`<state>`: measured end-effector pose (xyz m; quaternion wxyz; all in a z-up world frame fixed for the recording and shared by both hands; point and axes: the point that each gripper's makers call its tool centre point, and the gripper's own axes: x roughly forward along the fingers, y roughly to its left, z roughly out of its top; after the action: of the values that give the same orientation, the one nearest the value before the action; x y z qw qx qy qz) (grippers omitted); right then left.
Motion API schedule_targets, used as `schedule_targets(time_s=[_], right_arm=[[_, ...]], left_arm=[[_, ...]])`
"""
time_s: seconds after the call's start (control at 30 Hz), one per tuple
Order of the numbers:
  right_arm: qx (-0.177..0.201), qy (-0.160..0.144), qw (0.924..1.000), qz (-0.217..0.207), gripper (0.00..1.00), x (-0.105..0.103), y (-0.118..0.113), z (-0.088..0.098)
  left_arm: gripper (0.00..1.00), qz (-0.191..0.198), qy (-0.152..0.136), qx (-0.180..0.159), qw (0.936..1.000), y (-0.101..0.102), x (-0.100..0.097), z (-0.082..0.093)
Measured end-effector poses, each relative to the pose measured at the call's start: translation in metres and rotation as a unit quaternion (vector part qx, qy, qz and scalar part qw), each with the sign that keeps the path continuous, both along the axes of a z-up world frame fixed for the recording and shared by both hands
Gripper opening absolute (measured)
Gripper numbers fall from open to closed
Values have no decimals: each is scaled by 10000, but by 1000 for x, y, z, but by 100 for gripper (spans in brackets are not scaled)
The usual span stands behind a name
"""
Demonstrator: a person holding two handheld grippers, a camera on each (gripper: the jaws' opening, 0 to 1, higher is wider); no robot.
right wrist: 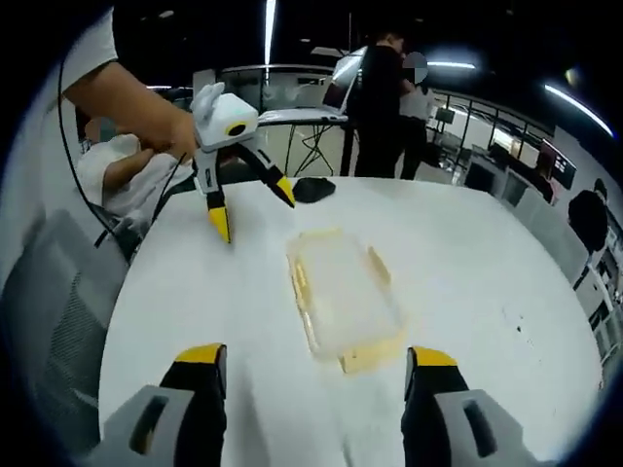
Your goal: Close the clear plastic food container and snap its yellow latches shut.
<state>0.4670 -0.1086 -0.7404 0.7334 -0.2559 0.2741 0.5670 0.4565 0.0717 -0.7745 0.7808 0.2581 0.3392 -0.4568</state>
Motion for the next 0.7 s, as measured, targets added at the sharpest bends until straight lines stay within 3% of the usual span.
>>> schedule_targets(time_s=[0.7], right_arm=[[-615,28,9971,440,67,23,3,-23]], left_arm=[[63,-942,-92,599,9937,-3,33,-11]])
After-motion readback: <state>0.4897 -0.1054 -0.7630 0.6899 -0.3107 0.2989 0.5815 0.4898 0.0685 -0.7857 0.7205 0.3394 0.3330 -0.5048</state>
